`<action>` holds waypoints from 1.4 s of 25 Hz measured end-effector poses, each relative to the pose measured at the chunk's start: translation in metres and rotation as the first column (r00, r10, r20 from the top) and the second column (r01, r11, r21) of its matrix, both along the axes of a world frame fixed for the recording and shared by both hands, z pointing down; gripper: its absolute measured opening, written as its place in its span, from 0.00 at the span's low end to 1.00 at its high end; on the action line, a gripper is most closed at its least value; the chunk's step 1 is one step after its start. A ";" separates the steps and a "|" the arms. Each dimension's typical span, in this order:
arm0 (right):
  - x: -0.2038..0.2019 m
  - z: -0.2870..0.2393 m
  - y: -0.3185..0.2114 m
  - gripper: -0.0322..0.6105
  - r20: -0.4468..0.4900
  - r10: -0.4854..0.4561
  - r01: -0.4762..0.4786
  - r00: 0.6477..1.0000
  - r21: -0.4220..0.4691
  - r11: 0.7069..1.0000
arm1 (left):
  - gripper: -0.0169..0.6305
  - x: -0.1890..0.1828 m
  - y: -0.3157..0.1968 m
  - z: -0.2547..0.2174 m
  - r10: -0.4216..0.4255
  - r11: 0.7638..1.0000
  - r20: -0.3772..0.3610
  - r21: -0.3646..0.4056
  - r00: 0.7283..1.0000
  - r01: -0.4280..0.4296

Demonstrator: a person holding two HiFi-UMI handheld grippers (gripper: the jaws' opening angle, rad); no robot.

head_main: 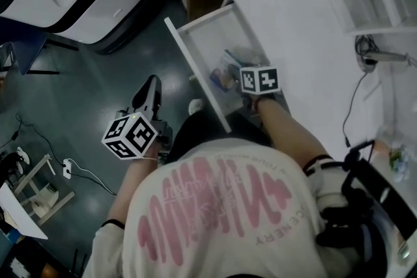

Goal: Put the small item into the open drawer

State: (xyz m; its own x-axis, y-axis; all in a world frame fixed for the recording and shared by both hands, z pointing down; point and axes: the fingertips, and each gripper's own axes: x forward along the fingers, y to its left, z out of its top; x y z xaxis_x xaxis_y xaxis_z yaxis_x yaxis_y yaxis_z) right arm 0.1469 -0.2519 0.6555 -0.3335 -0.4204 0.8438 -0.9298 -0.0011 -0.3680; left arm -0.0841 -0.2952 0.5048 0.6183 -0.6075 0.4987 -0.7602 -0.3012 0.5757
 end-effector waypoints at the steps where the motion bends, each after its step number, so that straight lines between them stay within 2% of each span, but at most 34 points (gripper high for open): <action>1: 0.001 0.001 0.001 0.25 -0.003 -0.009 0.009 1.000 0.003 1.000 | 0.07 0.000 0.003 0.000 -0.013 1.000 0.000 -0.003 1.000 0.013; 11: 0.001 0.015 0.004 0.30 0.012 -0.089 0.089 0.996 0.003 0.996 | 0.07 -0.011 0.039 -0.003 -0.126 0.992 0.032 -0.018 0.992 0.127; 22: -0.013 0.024 -0.002 0.33 -0.003 -0.188 0.188 0.982 -0.007 0.982 | 0.07 -0.035 0.052 -0.012 -0.244 0.970 0.057 -0.002 0.968 0.244; 35: -0.015 0.037 -0.017 0.37 -0.035 -0.240 0.239 0.970 -0.033 0.970 | 0.07 -0.050 0.052 -0.008 -0.301 0.953 0.064 -0.021 0.951 0.303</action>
State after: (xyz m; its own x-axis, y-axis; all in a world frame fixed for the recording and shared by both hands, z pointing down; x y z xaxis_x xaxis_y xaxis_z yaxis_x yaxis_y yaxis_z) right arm 0.1322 -0.2690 0.6924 -0.3889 -0.3078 0.8683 -0.9176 0.2138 -0.3352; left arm -0.1339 -0.2431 0.4972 0.3774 -0.7451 0.5499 -0.8457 -0.0353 0.5325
